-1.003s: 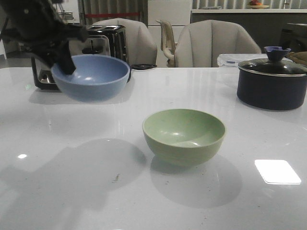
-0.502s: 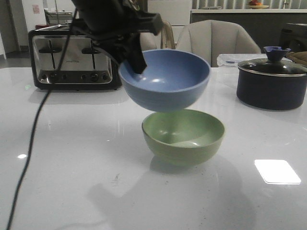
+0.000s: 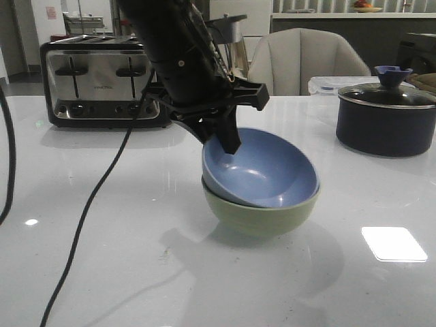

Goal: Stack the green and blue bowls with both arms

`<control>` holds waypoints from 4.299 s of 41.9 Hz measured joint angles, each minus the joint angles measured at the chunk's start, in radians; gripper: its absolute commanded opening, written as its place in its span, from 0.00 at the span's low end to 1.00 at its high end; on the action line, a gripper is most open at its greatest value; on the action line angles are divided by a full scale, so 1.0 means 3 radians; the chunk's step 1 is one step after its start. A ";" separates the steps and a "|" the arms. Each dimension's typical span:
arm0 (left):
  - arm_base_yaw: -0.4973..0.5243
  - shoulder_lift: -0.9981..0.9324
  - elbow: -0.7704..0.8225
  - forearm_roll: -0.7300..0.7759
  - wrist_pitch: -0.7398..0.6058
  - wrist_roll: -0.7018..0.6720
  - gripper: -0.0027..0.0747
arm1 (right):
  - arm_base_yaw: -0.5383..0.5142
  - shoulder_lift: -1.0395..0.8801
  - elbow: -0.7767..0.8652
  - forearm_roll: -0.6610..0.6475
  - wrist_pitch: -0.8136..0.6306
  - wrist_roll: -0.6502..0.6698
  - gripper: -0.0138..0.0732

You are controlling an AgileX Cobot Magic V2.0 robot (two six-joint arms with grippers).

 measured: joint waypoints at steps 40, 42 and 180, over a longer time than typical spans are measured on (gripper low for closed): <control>0.0000 -0.2395 0.1367 0.0293 0.0357 0.0003 0.68 | 0.0000 0.0000 0.0000 0.0000 0.0000 -0.0002 0.64; 0.0000 -0.2602 0.1540 0.0326 0.0357 0.0003 0.68 | 0.0000 0.0000 0.0000 0.0000 0.0000 -0.0002 0.64; 0.2007 -0.6739 0.5363 0.0500 -0.2429 0.0021 0.16 | 0.0000 0.0000 0.0000 -0.0002 0.0113 -0.0002 0.20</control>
